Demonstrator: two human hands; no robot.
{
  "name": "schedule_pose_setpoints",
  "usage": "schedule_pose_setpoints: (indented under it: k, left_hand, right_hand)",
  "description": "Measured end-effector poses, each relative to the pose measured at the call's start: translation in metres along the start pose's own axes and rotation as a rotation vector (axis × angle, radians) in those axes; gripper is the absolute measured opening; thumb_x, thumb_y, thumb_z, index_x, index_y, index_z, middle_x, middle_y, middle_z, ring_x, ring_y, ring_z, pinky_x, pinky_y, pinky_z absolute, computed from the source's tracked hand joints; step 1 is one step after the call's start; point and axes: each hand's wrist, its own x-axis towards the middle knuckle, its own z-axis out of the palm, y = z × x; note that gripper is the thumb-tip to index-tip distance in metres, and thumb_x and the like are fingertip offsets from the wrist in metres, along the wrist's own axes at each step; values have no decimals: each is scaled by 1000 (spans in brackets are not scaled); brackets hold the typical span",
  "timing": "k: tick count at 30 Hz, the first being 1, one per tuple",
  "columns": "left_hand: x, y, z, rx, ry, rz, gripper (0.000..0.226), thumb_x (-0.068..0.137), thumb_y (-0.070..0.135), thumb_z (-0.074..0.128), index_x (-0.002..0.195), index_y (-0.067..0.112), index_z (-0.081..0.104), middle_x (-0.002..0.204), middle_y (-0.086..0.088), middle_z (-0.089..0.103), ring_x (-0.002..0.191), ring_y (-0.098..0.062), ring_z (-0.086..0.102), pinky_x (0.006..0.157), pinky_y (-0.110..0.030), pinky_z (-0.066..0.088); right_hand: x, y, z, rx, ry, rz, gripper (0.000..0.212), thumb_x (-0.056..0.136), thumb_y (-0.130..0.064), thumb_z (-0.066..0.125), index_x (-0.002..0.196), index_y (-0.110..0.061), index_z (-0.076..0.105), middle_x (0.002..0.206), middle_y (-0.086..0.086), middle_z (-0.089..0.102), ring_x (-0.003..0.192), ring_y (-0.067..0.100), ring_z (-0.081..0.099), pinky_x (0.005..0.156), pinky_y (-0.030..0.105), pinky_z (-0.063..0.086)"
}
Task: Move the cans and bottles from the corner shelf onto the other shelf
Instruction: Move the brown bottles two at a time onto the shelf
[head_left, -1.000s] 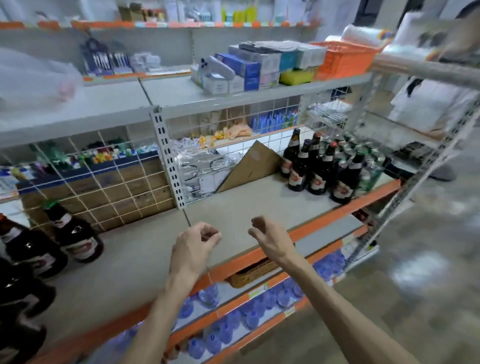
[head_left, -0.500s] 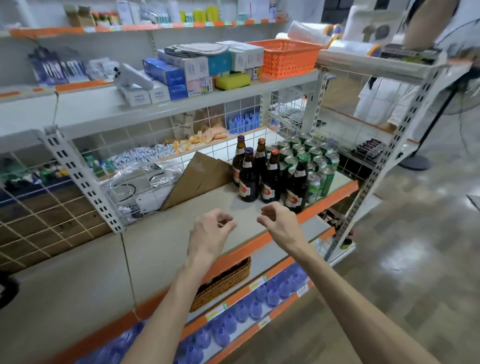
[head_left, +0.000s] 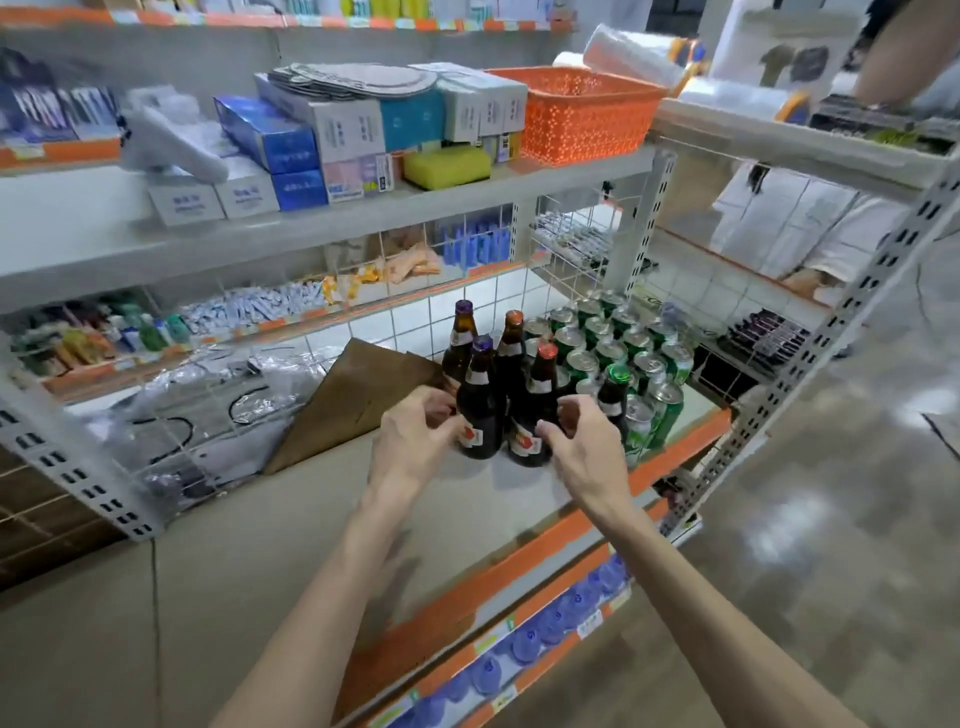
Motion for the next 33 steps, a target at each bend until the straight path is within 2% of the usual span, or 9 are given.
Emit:
schedule_pose_setpoints:
  k: [3, 7, 12, 15, 18, 23, 26, 29, 33]
  left_hand:
    - [36, -4, 9, -54, -46, -10, 37, 86, 14, 75, 122, 15, 65, 112, 2, 69, 102, -11, 64, 90, -23, 45]
    - [76, -14, 25, -88, -131, -2, 54, 87, 12, 75, 137, 12, 54, 132, -1, 62, 120, -16, 58, 103, -33, 46]
    - [101, -18, 46, -149, -224, 62, 48, 90, 12, 72, 135, 18, 59, 123, 12, 62, 112, 0, 56, 83, -3, 39]
    - [109, -22, 57, -232, -224, 57, 40, 88, 11, 73, 125, 25, 64, 113, 19, 68, 104, 12, 61, 85, -11, 44]
    - [113, -25, 62, -258, -202, 40, 35, 87, 12, 75, 113, 33, 65, 102, 27, 69, 98, 16, 62, 83, -9, 45]
    - [108, -24, 63, -273, -148, 49, 39, 83, 10, 77, 110, 36, 66, 92, 37, 66, 92, 23, 60, 76, 2, 41]
    - [100, -26, 60, -301, -59, 34, 39, 81, 10, 79, 110, 34, 70, 97, 30, 70, 95, 16, 64, 79, -2, 44]
    - [86, -30, 46, -345, 52, 1, 33, 80, 10, 79, 111, 20, 74, 103, 16, 75, 99, 6, 68, 83, -8, 49]
    - [65, -38, 18, -300, 205, -78, 26, 77, 15, 83, 100, 25, 76, 91, 24, 72, 90, 17, 63, 74, 1, 42]
  right_hand:
    - [31, -3, 10, 29, 39, 6, 34, 89, -24, 68, 118, -12, 56, 110, 2, 63, 104, 21, 59, 83, 30, 44]
    - [61, 1, 28, 16, 66, 24, 45, 88, -29, 68, 124, -8, 51, 119, 5, 59, 107, 22, 55, 82, 28, 37]
    - [77, 10, 39, 83, 138, 46, 41, 88, -31, 70, 119, -12, 51, 109, 2, 62, 94, 18, 57, 80, 29, 42]
    - [76, 15, 44, 119, 174, 32, 38, 88, -31, 70, 117, -16, 50, 108, -2, 64, 94, 13, 59, 80, 27, 44]
    - [78, 16, 50, 135, 195, 28, 36, 88, -35, 69, 113, -18, 50, 103, -2, 66, 90, 13, 62, 79, 31, 49]
    - [82, 16, 50, 150, 209, 13, 27, 92, -34, 65, 108, -18, 50, 96, -4, 67, 83, 12, 63, 73, 30, 48]
    - [83, 16, 46, 146, 189, -16, 23, 92, -29, 64, 108, -17, 52, 96, -6, 66, 83, 11, 61, 72, 27, 45]
    - [82, 12, 43, 153, 118, -44, 21, 92, -25, 65, 108, -20, 53, 93, -11, 63, 82, 6, 60, 78, 30, 49]
    - [74, 0, 40, 180, -19, -90, 25, 91, -22, 65, 114, -17, 57, 93, -8, 65, 86, 16, 63, 80, 36, 50]
